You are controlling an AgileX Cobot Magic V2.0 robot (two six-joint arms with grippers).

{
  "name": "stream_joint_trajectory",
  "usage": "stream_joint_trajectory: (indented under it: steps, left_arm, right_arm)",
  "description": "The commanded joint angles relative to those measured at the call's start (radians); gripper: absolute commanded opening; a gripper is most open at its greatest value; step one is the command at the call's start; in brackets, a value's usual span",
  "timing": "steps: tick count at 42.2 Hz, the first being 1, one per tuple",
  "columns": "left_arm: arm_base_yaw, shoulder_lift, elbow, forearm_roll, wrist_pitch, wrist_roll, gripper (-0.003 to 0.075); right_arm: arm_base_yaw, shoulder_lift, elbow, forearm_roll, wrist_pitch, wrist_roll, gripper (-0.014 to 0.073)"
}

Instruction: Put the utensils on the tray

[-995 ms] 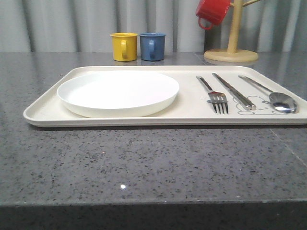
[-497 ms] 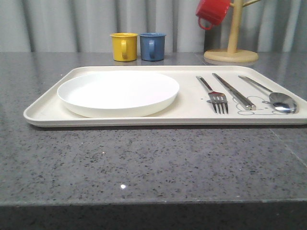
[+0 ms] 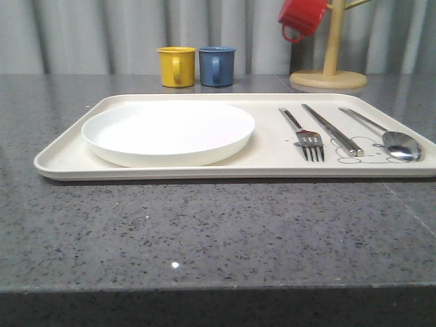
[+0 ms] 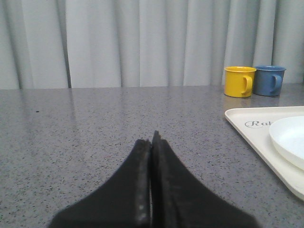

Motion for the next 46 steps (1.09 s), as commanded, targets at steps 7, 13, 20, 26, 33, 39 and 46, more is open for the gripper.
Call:
stream_joint_trajectory:
  steps: [7,13,20,26,33,39,46]
  left_arm:
    - [0.001,-0.023,0.004,-0.009,-0.081,-0.011,-0.0020]
    - [0.001,-0.023,0.004,-0.009,-0.081,-0.011,-0.0020]
    - [0.001,-0.023,0.004,-0.009,-0.081,-0.011,-0.0020]
    - [0.001,-0.023,0.004,-0.009,-0.081,-0.011,-0.0020]
    - [0.001,-0.023,0.004,-0.009,-0.081,-0.011,-0.0020]
    - [0.001,-0.023,0.004,-0.009,-0.081,-0.011,-0.0020]
    - [0.001,-0.021,0.004,-0.009,-0.081,-0.011,-0.0020]
  right_arm:
    - [0.000,0.008,-0.022,0.004,-0.067,-0.008,-0.0067]
    - [0.000,0.008,-0.022,0.004,-0.067,-0.008,-0.0067]
    - [0.000,0.008,-0.022,0.004,-0.067,-0.008,-0.0067]
    - [-0.002,-0.006,-0.009,0.001,-0.077,-0.008,-0.0067]
    - [-0.117,-0.089,0.141,-0.016,-0.321,-0.008,-0.0067]
    - [-0.240,-0.205,0.397,-0.016,-0.683,-0.008,-0.0067]
    - [-0.287,-0.341,0.620,-0.016,-0.903,-0.008,-0.0067]
